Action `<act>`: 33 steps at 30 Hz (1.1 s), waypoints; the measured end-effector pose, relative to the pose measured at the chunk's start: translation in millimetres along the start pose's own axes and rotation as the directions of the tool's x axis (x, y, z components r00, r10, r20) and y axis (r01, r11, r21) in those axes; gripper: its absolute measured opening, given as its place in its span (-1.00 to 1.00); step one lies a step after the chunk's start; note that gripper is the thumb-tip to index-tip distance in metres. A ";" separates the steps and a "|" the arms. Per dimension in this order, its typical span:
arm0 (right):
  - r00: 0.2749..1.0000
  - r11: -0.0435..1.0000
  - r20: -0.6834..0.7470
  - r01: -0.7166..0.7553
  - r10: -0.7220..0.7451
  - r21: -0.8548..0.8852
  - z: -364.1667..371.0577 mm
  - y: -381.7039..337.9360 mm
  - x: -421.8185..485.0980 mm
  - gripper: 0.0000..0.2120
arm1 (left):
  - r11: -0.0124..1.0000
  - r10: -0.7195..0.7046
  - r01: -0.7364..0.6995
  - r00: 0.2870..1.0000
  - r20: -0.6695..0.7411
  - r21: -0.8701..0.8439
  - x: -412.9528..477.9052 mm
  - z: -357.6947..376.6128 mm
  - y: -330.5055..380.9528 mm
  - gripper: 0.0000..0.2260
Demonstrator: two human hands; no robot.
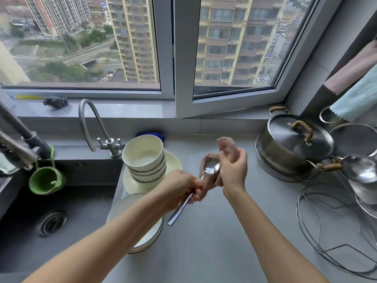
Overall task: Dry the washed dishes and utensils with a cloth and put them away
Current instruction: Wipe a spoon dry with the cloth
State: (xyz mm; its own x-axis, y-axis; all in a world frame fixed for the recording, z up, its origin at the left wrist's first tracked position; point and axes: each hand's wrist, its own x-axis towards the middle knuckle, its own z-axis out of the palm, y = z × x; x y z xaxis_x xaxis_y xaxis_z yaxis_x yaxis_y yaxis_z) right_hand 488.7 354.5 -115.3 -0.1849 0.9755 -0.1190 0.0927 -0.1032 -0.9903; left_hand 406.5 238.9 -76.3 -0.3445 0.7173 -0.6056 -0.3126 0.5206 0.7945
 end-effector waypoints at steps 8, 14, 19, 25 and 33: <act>0.937 0.938 0.300 -0.257 0.182 0.234 6.9 -3.9 -28.2 -0.48 | 0.993 0.088 -0.091 0.995 0.044 0.078 -5.5 8.5 7.9 -0.80; 0.967 0.895 -0.024 -0.224 0.252 0.385 -4.6 -16.9 3.3 -0.80 | 0.985 0.156 -0.156 0.988 0.010 0.070 -9.4 9.2 10.0 -0.79; 0.917 0.843 0.171 -0.398 0.359 0.362 -34.0 -28.0 -17.0 -0.73 | 0.959 0.263 -0.274 0.955 -0.136 -0.071 -12.4 -3.4 13.8 -0.82; 0.832 0.935 0.521 -0.316 0.190 0.163 4.0 -50.5 -65.2 -0.75 | 0.935 0.342 -0.354 0.912 -0.226 -0.013 -20.2 -23.0 37.2 -0.86; 0.789 0.989 0.614 -0.084 -0.008 0.121 67.2 -67.0 -103.0 -0.77 | 0.933 0.323 -0.353 0.906 -0.272 -0.066 -50.6 -117.0 46.8 -0.87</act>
State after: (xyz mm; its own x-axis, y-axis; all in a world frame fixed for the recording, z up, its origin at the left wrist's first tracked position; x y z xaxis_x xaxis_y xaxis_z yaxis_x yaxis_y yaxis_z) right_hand 435.8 247.9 -41.5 -0.7475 0.6515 -0.1298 -0.0115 -0.2080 -0.9781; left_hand 305.8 172.8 -13.8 -0.6539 0.6927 -0.3043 -0.2288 0.2023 0.9522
